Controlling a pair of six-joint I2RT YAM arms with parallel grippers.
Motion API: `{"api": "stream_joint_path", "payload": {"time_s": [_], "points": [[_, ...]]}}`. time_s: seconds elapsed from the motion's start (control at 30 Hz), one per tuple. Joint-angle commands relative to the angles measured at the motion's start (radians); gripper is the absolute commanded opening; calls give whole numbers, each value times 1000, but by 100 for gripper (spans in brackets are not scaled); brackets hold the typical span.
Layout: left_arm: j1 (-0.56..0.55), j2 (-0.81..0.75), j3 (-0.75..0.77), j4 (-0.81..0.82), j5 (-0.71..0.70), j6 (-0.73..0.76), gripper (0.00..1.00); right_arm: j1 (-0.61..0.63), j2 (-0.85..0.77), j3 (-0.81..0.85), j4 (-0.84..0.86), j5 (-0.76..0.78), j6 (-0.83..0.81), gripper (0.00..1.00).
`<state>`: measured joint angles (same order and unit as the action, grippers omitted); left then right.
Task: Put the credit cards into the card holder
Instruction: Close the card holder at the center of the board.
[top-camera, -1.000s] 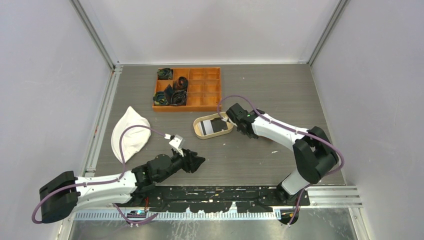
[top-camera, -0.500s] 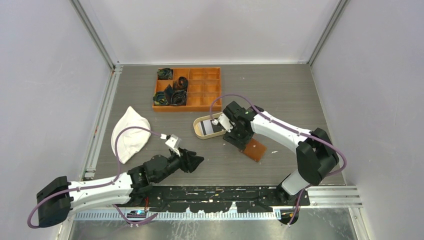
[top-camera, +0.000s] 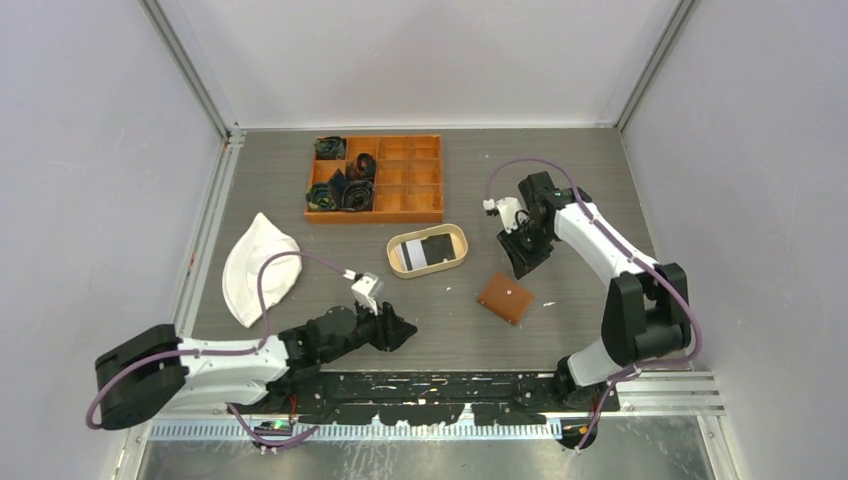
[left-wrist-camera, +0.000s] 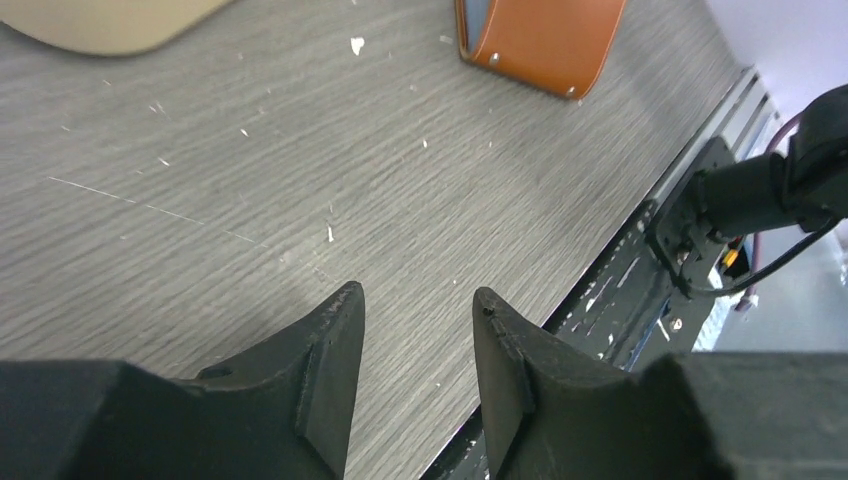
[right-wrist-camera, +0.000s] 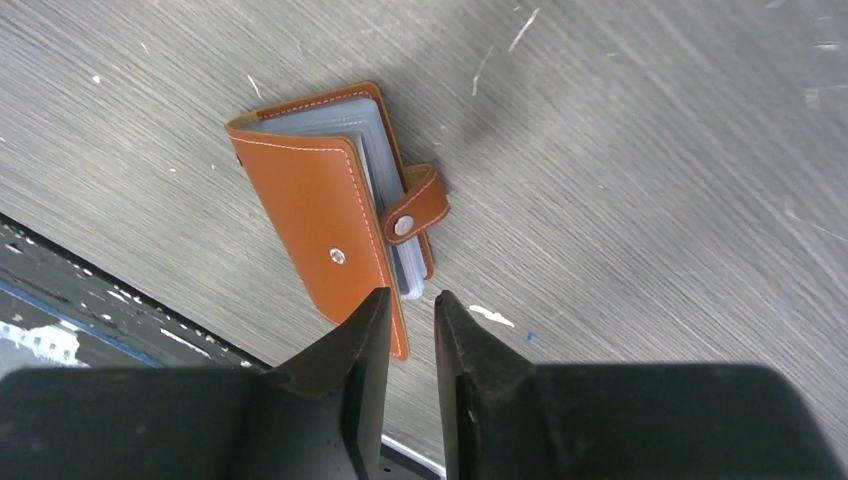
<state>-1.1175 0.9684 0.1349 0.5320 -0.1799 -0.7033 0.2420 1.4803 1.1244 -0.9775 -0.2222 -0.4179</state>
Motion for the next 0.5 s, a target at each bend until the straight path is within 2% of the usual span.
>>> {"api": "stream_joint_path", "payload": {"time_s": [0.0, 0.2, 0.33, 0.47], "points": [[-2, 139, 90, 141, 67, -40, 45, 5, 92, -18, -22, -6, -43, 26], [-2, 271, 135, 166, 66, -59, 43, 37, 200, 3, -123, -154, -72, 19], [-2, 281, 140, 153, 46, -74, 43, 124, 267, 36, -191, -299, -78, 15], [-1, 256, 133, 111, 2, -100, 43, 211, 323, 103, -161, -375, 23, 15]]}}
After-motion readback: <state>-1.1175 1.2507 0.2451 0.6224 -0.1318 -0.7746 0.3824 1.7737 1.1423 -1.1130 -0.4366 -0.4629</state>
